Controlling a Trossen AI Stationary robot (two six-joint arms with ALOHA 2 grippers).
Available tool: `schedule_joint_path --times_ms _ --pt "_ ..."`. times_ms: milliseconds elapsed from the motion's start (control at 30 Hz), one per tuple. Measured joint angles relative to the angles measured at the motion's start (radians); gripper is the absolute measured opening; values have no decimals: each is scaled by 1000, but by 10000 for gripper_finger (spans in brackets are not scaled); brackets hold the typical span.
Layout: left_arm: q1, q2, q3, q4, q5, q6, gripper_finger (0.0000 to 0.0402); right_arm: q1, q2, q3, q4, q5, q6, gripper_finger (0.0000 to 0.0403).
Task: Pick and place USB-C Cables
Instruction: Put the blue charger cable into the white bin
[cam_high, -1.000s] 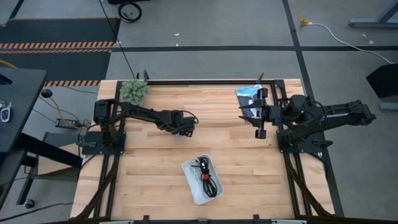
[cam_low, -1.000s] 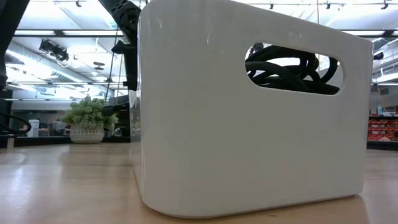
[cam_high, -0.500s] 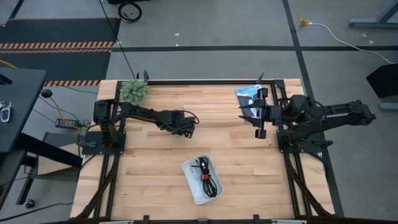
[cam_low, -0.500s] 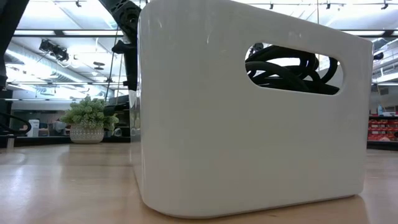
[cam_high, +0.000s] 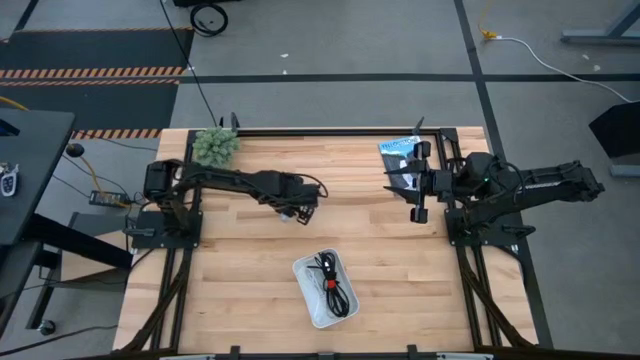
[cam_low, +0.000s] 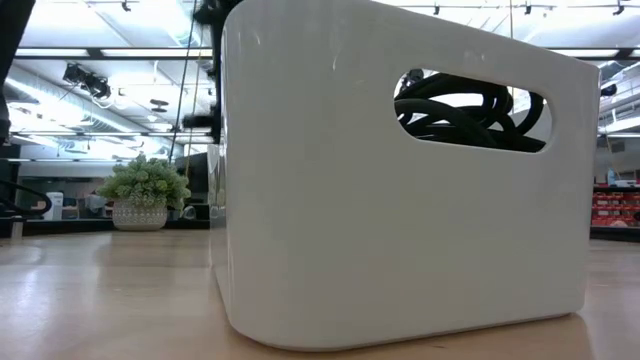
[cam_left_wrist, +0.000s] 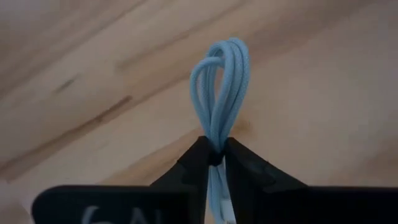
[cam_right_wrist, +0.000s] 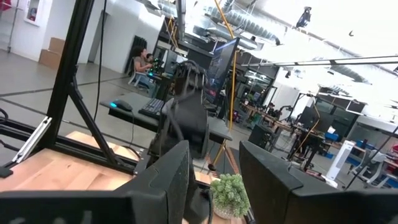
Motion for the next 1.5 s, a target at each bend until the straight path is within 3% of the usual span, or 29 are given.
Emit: schedule_joint_path --times_ms 300,400,600,1000,1100,1233,1500 --pt "-94 -24 187 -144 -28 138 31 -1 0 0 -2 2 -2 148" --pt "-135 -27 239 -151 -30 116 25 -1 0 0 -2 3 0 148" --pt "-235 -27 303 -104 -31 -177 25 0 0 0 -8 3 12 148" --pt "-494 -27 306 83 -68 -772 25 0 -2 0 -7 4 12 148" --pt "-550 -19 307 114 -156 -865 22 0 -2 0 -1 4 12 148" --pt "-601 25 307 145 -191 -968 21 0 -2 0 1 4 10 148" --pt "-643 132 307 271 -330 -1047 19 0 -3 0 9 4 1 148"
